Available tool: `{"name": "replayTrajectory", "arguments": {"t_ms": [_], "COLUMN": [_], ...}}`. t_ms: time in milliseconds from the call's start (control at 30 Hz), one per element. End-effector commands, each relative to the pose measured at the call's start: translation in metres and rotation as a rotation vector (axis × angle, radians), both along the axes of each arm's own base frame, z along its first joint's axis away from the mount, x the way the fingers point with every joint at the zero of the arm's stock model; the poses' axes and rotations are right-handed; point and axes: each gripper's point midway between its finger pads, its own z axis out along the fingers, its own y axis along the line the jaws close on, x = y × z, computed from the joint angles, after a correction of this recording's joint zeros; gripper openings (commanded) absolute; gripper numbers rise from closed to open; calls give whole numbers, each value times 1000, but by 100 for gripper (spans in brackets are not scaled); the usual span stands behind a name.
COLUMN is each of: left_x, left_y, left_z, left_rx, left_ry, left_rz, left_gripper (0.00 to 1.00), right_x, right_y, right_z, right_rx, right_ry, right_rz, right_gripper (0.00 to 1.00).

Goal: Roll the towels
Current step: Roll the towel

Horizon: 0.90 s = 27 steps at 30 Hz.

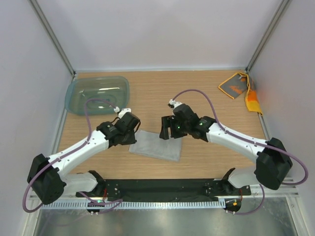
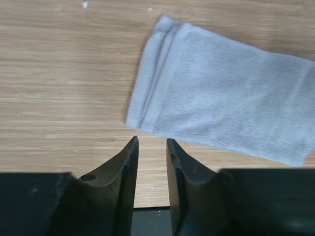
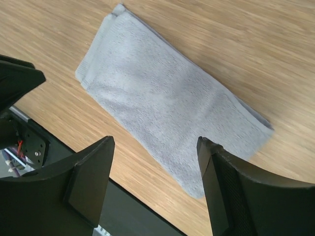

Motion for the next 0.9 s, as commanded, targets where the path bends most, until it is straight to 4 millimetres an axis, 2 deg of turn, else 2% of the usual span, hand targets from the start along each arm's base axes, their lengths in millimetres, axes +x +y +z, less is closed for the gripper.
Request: {"name": "replayTrajectory", "arguments": {"t_ms": [0, 33, 100, 133, 167, 233, 300, 333, 367, 400, 433, 467, 500, 533, 567, 600, 633, 667, 733, 867], "left_x": [-4, 2, -2, -8, -7, -15, -17, -19, -26, -27, -29, -39, -40, -44, -47, -55, -58, -62, -71, -82], "left_y": [-15, -24, -37, -51, -63, -84, -105, -114, -126, -139, -147, -159, -170, -178, -186, -199, -206, -212, -223, -230], "left_z": [27, 43, 47, 50, 58, 51, 57, 45, 45, 51, 48, 34, 40, 37, 24, 27, 24, 13, 10, -9], "left_rx": [44, 45, 83, 85, 70, 96, 95, 131, 142, 139, 148, 188, 180, 186, 216, 206, 210, 237, 244, 275], "left_ry": [-41, -88, -90, -102, -116, -102, -117, -97, -104, -114, -112, -92, -102, -101, -82, -88, -83, -69, -65, -37], "left_rz": [-89, -98, -139, -185, -202, -258, -293, -316, -350, -366, -380, -419, -426, -438, -454, -481, -490, -502, -520, -524], "left_gripper": [32, 37, 51, 54, 55, 56, 55, 55, 55, 54, 53, 52, 52, 51, 51, 50, 50, 50, 49, 48], "right_x": [7, 6, 12, 11, 12, 18, 18, 18, 14, 16, 11, 10, 8, 5, 4, 2, -1, -3, -6, -13], "right_y": [-30, -36, -54, -64, -75, -102, -127, -139, -149, -160, -169, -176, -181, -191, -196, -201, -211, -215, -221, -228], "right_z": [1, 2, -3, -6, -6, -9, -8, -9, -13, -4, -6, -5, 1, 1, 4, 5, 11, 14, 25, 45], "right_rx": [-56, -61, -91, -112, -120, -135, -140, -136, -149, -142, -153, -159, -149, -177, -169, -174, -181, -174, -133, -75], "right_ry": [-50, -52, -48, -34, -32, -15, -26, -14, -11, -49, -38, -47, -62, -74, -77, -81, -102, -106, -138, -180], "right_rz": [-125, -143, -228, -261, -306, -439, -538, -606, -638, -695, -736, -768, -788, -823, -863, -885, -926, -949, -979, -1005], "right_gripper": [76, 77, 78, 78, 79, 80, 81, 82, 83, 86, 87, 88, 88, 88, 88, 88, 88, 88, 88, 88]}}
